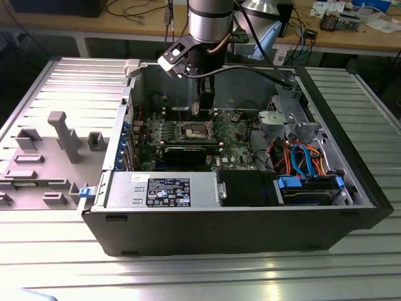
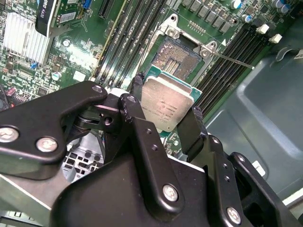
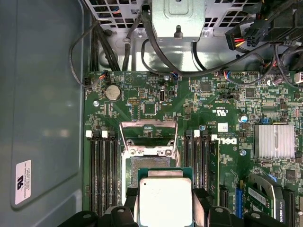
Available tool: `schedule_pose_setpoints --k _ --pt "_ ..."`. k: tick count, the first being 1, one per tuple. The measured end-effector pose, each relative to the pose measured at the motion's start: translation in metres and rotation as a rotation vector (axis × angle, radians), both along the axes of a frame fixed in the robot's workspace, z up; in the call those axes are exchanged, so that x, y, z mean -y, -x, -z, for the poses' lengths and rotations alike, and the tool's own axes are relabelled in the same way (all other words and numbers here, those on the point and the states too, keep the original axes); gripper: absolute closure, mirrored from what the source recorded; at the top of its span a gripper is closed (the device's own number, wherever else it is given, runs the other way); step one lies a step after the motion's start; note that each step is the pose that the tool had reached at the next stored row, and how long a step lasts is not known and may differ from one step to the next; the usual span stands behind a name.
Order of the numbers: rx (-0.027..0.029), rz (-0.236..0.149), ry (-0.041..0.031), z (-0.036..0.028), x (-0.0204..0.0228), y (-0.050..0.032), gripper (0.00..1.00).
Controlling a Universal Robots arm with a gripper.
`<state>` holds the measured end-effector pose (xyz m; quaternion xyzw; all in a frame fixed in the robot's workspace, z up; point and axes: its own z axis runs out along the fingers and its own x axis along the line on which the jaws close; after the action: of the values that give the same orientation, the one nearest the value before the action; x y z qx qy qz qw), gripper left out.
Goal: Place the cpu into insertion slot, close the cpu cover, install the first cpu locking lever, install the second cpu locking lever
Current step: 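Place the cpu into insertion slot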
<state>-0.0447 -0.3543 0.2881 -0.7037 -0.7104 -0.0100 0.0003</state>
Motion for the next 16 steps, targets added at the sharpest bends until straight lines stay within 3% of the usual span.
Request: schedule_pose_setpoints --k 16 --pt "0.0 -0.021 0.0002 0.0317 -0.0066 0.0051 0.46"
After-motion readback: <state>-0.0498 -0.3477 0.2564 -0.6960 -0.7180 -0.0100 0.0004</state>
